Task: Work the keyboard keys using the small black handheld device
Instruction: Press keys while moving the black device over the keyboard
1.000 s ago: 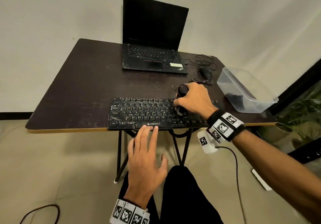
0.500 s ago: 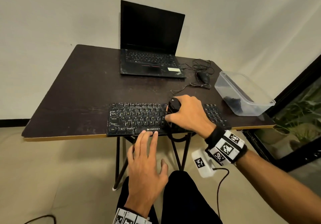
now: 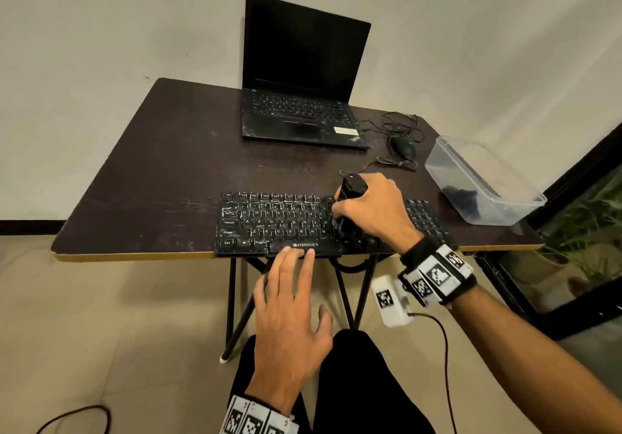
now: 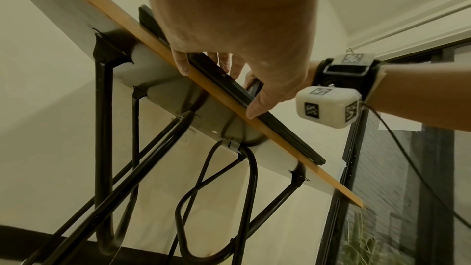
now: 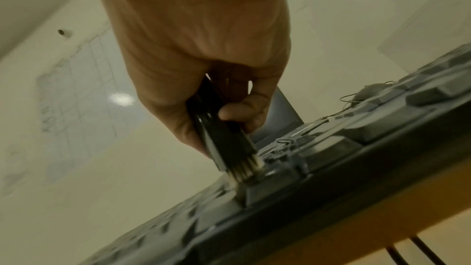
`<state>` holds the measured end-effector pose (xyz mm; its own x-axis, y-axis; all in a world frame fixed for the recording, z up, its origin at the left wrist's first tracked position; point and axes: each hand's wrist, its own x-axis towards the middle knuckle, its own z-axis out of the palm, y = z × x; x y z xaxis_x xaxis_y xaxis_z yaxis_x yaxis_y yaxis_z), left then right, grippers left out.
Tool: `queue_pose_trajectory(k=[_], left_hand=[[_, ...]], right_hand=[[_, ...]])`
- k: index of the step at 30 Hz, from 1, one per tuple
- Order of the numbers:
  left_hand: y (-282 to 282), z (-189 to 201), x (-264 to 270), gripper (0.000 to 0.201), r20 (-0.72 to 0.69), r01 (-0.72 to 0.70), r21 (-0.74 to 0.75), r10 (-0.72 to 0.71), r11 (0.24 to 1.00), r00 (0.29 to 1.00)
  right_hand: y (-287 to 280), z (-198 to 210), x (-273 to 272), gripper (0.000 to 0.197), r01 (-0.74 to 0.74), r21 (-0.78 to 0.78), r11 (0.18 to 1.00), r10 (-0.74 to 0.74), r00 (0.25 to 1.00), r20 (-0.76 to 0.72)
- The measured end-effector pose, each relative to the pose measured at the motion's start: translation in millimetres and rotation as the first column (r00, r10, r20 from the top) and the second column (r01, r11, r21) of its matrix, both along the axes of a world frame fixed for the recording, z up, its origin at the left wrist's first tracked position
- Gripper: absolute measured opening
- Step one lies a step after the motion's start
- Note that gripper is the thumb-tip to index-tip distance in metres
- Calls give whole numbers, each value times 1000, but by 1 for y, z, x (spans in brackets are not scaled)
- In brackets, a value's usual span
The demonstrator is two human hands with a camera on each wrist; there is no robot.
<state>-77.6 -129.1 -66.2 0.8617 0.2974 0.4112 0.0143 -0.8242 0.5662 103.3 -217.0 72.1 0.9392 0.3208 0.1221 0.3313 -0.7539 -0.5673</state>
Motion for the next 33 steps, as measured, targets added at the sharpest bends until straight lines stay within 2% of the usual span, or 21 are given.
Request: queue_pose_trajectory(k=[3,8,12,15,18,21,23,26,28,31,33], left_hand=[[1,-1,0,95,5,1,25,-1,1000,1000],[4,0,-1,96,5,11,33,-11,999,1000],[5,2,-1,96,-17,21,36,-21,999,1000],[4,3,-1,94,-20,19,2,-19,1000,1000],[3,2,-2,93,-7,25,3,-25,1000,1000],[5,2,-3,92,-21,29,20,-29,999,999],[7,3,-3,93,-36,38,32,-36,999,999],[5,4,-2,99,-59,31,44,-29,999,998],[2,5,-2,103,-86,31,49,-27,998,996],[4,5,-3,106,-112,44,62,-36,997,993],[6,4,-3,108,-118,45,62,-37,997,992]], right_hand=[[5,2,16,15,21,84,996,-20,1000,-7],[-8,-4,20,12,-4,58,998,5,1000,-6],[-18,-2,18,11,15,124,992,-4,996,-94],[-11,-8,2,12,-51,155,987,76,985,-158],[4,-8,7,10,-42,184,982,69,987,-142],[12,-2,18,22,-24,257,966,60,989,-134],[13,-7,10,23,-81,272,959,120,984,-130],[14,-19,-7,17,-263,230,937,293,950,-110],[20,-15,8,17,-245,217,945,270,958,-95],[25,-7,28,20,-194,267,944,244,955,-167],[26,-8,14,15,-273,256,927,319,933,-164]])
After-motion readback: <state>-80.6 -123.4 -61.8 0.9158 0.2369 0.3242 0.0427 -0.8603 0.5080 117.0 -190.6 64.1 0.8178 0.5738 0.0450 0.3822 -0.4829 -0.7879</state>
